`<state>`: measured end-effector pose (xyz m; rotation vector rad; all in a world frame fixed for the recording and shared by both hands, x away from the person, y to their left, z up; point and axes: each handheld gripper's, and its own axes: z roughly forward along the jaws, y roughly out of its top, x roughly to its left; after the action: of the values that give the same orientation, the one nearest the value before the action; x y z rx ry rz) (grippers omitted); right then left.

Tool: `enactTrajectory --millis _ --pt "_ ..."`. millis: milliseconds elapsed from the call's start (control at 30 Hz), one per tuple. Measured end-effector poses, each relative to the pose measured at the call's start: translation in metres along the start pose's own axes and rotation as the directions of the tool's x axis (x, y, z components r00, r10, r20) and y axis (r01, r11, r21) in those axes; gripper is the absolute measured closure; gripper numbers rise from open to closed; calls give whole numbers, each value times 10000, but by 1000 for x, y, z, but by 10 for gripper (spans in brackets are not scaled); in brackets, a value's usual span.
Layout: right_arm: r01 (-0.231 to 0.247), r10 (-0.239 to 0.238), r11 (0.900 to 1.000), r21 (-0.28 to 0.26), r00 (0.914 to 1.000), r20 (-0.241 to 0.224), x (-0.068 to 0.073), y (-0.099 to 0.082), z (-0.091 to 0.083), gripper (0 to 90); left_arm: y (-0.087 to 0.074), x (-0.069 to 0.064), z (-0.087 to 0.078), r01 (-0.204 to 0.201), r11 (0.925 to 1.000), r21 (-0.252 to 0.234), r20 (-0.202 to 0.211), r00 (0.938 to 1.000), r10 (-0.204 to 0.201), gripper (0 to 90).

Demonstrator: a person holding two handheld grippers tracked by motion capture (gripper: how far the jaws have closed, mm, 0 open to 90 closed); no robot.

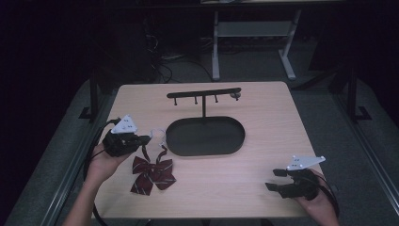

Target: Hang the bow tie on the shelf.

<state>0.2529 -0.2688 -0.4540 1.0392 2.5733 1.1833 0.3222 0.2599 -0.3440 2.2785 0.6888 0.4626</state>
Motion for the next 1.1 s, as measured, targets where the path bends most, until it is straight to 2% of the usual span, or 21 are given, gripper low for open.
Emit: enactTrajectory --millis 500,1100 --pt "9 -9 10000 -30 10000 19 0 0 0 347 13 -2 -5 -71 9989 -462 42 10000 73 881" --pt "16 -15 10000 -97 10000 33 -1 0 -2 347 23 -5 -8 -222 9974 -692 75 9997 228 881"
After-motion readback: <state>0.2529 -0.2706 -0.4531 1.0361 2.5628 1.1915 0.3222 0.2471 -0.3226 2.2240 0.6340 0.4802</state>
